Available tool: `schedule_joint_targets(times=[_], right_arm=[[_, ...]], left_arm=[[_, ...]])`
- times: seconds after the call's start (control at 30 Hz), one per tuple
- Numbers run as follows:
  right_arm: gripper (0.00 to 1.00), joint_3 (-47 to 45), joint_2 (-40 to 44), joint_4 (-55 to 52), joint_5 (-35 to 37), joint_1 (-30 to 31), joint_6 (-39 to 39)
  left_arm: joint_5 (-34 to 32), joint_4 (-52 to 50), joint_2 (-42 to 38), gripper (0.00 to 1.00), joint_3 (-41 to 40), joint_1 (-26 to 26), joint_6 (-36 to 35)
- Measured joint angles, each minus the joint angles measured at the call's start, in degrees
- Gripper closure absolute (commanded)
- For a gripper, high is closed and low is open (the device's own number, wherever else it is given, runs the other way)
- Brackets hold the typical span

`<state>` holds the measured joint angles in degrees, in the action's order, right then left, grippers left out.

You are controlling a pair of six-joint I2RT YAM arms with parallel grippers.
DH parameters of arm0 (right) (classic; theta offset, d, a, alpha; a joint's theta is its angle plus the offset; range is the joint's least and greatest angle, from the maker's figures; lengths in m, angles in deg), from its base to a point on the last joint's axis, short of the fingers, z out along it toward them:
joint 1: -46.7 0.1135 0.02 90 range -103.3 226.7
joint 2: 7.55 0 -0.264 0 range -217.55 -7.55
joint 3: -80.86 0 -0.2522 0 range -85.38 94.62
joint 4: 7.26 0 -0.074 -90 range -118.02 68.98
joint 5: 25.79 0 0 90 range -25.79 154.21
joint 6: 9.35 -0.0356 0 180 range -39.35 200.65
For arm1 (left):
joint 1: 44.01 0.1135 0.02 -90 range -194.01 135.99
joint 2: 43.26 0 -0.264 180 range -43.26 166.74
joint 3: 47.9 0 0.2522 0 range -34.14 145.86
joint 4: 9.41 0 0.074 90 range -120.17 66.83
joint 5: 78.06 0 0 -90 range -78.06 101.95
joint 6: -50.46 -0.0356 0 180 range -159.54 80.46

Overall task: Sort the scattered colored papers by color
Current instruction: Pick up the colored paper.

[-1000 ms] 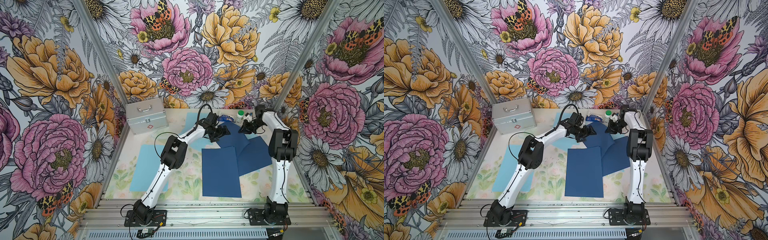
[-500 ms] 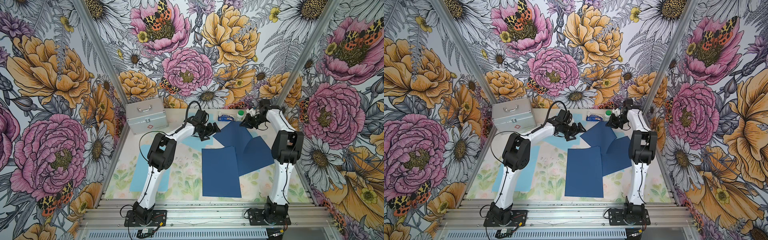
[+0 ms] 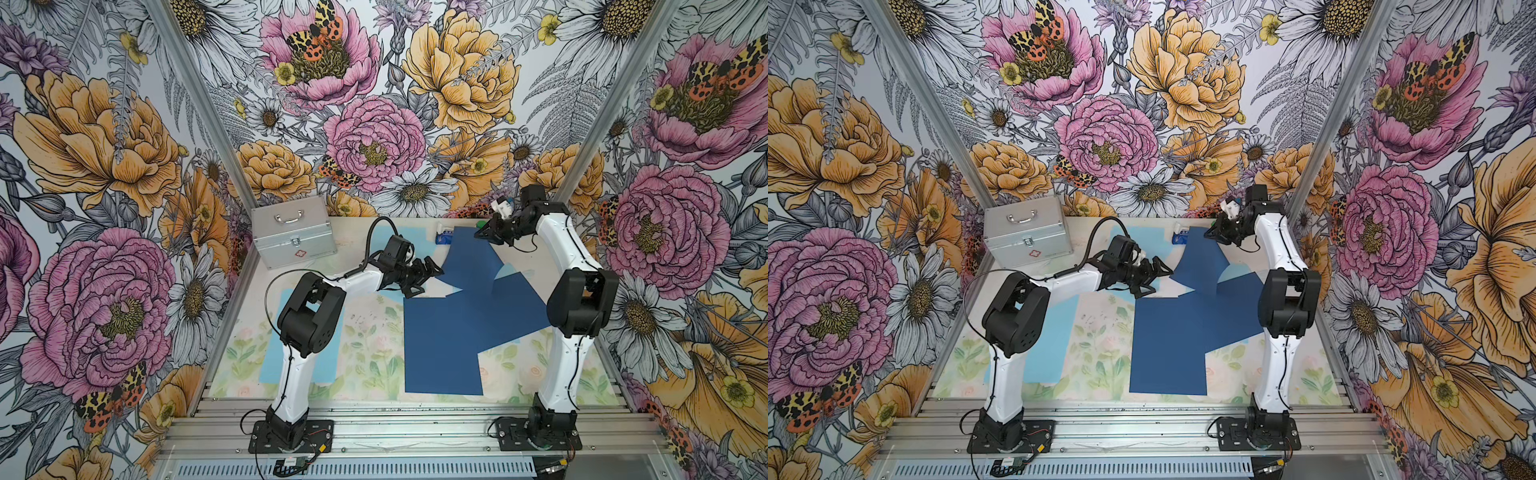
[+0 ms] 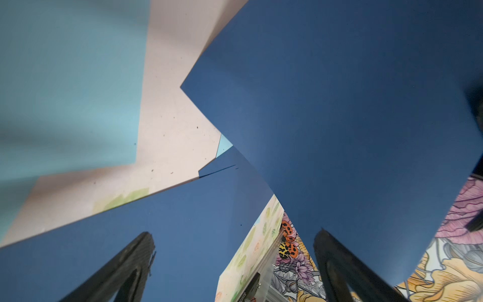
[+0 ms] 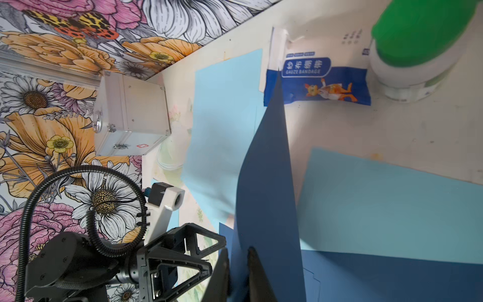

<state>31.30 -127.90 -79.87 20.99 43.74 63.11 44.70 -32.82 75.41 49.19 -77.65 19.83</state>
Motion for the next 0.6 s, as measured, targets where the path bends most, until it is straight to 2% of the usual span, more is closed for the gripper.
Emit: schedule_joint_targets(times=[0.27,0.43,0.6], right_arm=[[0.85,4.07,2.36,1.05,0.46,2.16,-2.16],[0.85,4.17,3.89,1.75,2.67,3.65,-3.61],[0.85,3.85,6.45,3.72,4.72,4.55,-5.42]], left_arm=[[0.28,18.56,-3.23,0.02,-8.76,-1.09,12.09],[-2.03,38.66,-2.89,0.02,-15.65,-4.61,25.27],[-8.59,59.54,0.63,0.02,-21.75,-7.50,37.46]])
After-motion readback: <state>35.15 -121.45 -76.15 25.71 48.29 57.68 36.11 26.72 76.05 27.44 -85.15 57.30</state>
